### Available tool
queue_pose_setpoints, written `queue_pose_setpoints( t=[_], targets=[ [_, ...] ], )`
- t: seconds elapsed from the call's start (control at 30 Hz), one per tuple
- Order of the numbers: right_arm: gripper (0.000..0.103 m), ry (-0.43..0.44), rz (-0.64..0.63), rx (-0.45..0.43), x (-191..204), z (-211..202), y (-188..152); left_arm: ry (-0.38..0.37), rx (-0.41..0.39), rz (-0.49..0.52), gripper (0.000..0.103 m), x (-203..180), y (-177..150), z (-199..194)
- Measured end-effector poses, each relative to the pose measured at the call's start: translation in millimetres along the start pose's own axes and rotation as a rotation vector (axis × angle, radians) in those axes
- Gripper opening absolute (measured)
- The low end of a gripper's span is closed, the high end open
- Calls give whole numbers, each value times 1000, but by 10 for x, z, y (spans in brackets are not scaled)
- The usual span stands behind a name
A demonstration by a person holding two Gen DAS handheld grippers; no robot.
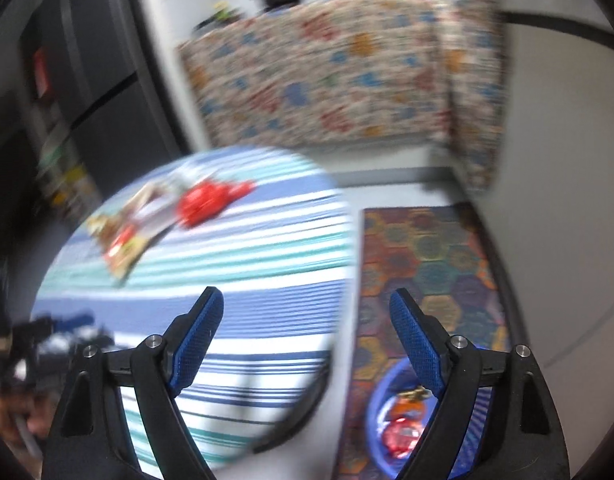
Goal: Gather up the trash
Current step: 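Move both tools back over the striped table, then grasp the yellow-and-white snack stick wrapper with the right tool and lift it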
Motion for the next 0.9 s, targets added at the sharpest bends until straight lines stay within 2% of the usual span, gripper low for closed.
queue_pose_setpoints(
  t=[0.13, 0.23, 0.3, 0.5, 0.7, 0.77, 0.9],
  targets=[
    [86, 46, -104, 61, 545, 333, -72, 87, 22, -30, 59, 507, 6, 109],
    [86, 72, -173, 102, 878, 557, -154, 118, 37, -43, 59, 756, 16, 189],
    [86, 88, -206, 121, 1043, 673, -200, 121, 32, -56, 65, 907, 14, 225],
    [86, 100, -214, 164, 1215, 956, -229, 151, 11, -87, 87, 1187, 83, 356],
    [86, 104, -177, 167, 1267, 1069, -194, 147, 12, -118, 92, 1334, 130, 390],
    [83, 112, -144, 152, 1323, 1089, -102, 143, 14, -112, 93, 1339, 127, 382],
    [66, 194, -136, 168, 1655, 1222, 138, 138, 15, -110, 94, 1356, 134, 386]
  ],
)
Point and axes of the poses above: each gripper's, at about its wrist camera, not at the fingertips, and z roughly the way its jaws point, x to its left, y to its top, the point moved 2 cm from there along z, roughly the way its jaws point, and after that the axes turned 3 degrees about y, right-handed, at the moved point
